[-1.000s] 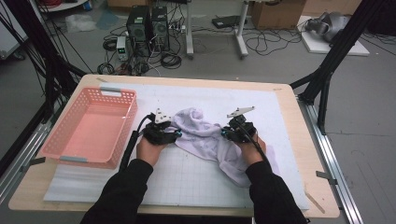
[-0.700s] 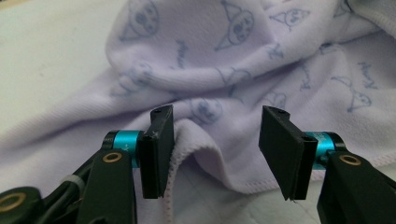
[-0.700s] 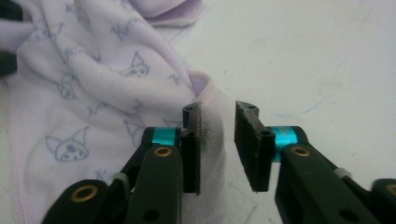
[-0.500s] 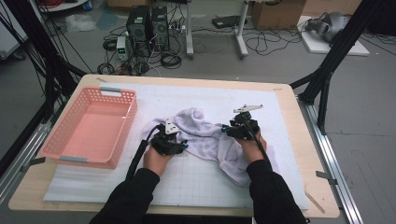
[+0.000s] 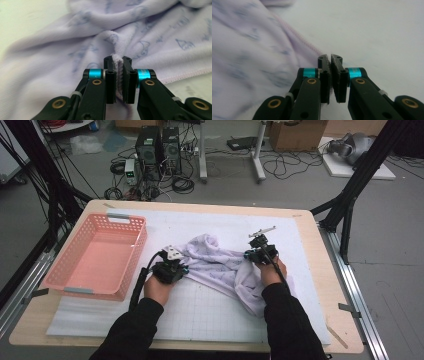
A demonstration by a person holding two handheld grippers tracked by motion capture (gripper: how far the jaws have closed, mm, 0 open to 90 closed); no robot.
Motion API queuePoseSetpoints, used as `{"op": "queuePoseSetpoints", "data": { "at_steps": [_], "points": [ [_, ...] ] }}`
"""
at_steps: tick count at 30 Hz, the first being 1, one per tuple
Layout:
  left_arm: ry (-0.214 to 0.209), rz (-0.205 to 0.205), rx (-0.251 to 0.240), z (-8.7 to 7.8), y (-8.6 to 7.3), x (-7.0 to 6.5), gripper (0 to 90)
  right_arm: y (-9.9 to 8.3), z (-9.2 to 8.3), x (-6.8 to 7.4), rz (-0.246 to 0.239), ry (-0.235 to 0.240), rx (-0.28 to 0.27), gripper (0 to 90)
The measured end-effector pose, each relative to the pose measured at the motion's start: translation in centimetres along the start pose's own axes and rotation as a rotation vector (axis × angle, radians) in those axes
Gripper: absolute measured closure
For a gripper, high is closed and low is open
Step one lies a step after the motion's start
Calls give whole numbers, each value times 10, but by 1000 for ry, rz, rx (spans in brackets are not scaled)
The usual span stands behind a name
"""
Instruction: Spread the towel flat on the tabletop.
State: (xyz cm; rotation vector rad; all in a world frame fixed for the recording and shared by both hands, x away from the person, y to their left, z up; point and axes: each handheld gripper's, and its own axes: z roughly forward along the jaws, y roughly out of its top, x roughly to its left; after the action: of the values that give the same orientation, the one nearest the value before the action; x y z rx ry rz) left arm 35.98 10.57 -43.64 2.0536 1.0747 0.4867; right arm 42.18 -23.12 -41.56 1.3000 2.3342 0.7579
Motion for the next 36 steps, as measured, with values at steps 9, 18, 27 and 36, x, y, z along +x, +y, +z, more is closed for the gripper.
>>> {"op": "queuePoseSetpoints", "data": {
  "at_steps": [9, 18, 27, 36],
  "points": [
    [25, -18, 2, -1, -2, 9, 833, -49, -45, -75, 124, -202, -28, 866],
    [32, -49, -145, -8, 8, 2, 491, -58, -60, -74, 177, -151, -171, 639],
    [-76, 53, -76, 4, 1, -33, 398, -45, -78, -21, 97, 127, -295, 438],
    [-51, 164, -44, 24, 2, -56, 515, -43, -37, 32, -78, 180, -102, 641]
  ]
}}
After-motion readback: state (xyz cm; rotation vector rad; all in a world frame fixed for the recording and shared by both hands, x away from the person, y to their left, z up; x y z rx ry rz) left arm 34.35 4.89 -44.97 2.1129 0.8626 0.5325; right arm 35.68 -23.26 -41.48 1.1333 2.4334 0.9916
